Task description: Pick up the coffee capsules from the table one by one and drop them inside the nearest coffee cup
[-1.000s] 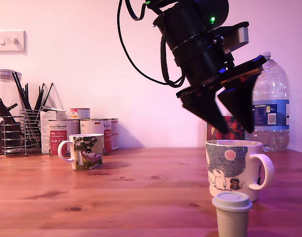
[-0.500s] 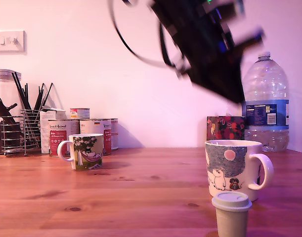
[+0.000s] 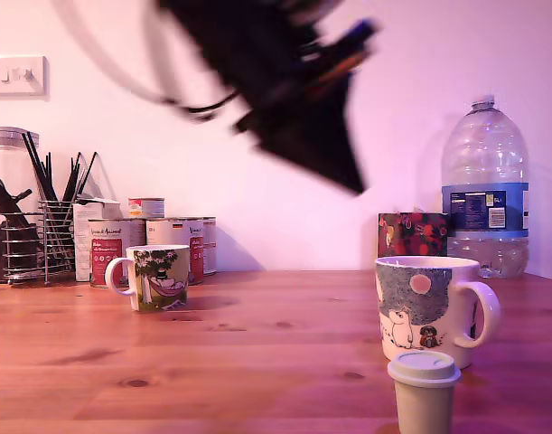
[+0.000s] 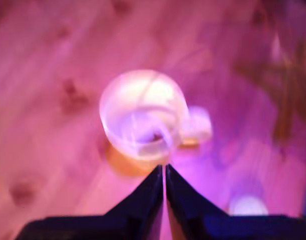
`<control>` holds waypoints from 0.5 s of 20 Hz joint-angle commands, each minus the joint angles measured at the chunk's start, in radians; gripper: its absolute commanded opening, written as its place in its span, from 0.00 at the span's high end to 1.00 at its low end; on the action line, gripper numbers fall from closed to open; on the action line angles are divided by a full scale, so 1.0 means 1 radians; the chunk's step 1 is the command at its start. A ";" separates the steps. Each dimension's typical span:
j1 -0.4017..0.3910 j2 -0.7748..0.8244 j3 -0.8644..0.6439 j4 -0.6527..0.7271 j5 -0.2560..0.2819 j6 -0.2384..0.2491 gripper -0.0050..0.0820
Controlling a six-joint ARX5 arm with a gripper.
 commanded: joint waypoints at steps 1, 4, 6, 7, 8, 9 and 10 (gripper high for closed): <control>-0.005 -0.051 -0.066 0.032 0.013 0.000 0.97; -0.022 -0.127 -0.181 0.058 0.018 -0.004 0.97; -0.032 -0.175 -0.247 0.069 0.043 -0.004 0.97; -0.041 -0.200 -0.279 0.079 0.058 -0.004 0.97; -0.049 -0.226 -0.312 0.089 0.069 -0.005 0.97; -0.056 -0.251 -0.341 0.094 0.074 -0.006 0.97; -0.060 -0.275 -0.374 0.109 0.083 -0.014 0.97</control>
